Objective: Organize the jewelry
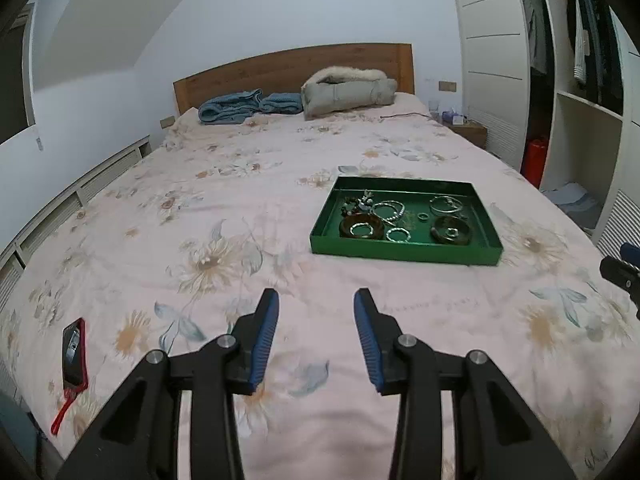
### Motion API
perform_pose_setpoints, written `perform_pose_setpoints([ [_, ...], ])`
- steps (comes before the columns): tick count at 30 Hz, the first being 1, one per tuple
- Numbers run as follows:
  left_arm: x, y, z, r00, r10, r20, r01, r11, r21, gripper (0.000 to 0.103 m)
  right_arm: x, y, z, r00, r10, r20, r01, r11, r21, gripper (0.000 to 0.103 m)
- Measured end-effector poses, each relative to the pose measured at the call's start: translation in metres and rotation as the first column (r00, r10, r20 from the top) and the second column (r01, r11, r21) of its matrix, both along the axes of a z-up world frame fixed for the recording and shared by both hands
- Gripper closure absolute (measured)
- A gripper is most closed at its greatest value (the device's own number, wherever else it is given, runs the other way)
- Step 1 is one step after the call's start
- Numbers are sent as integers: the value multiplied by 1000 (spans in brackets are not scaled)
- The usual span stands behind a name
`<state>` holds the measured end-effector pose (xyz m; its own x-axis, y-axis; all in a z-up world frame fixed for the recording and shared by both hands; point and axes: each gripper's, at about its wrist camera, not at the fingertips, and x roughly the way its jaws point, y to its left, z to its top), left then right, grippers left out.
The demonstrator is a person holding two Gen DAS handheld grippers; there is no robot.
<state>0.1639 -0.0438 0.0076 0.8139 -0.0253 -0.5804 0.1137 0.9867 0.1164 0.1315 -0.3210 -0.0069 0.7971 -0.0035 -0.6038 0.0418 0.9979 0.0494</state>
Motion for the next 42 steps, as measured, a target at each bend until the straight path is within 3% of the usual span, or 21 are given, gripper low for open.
perform_pose_setpoints([
  [4, -32, 4, 4, 1000, 2, 18, -1, 1000, -7, 57, -35, 0, 8, 1000, -14, 27, 14, 1000, -19, 22],
  [17, -99, 12, 12, 999, -1, 49, 3, 999, -33, 56, -102, 5, 9, 998, -19, 61, 22, 999, -48, 0],
  [30, -121, 15, 11, 998, 33, 54, -33, 999, -2, 56, -120, 5, 2, 998, -25, 65, 29, 998, -62, 0],
  [34, -120, 16, 6, 999, 40, 36, -41, 999, 13, 50, -118, 3, -4, 998, -32, 59, 35, 998, -58, 0],
  [42, -114, 13, -8, 998, 67, 16, -68, 996, 50, 48, -110, -3, -16, 998, -37, 51, 39, 998, -39, 0],
])
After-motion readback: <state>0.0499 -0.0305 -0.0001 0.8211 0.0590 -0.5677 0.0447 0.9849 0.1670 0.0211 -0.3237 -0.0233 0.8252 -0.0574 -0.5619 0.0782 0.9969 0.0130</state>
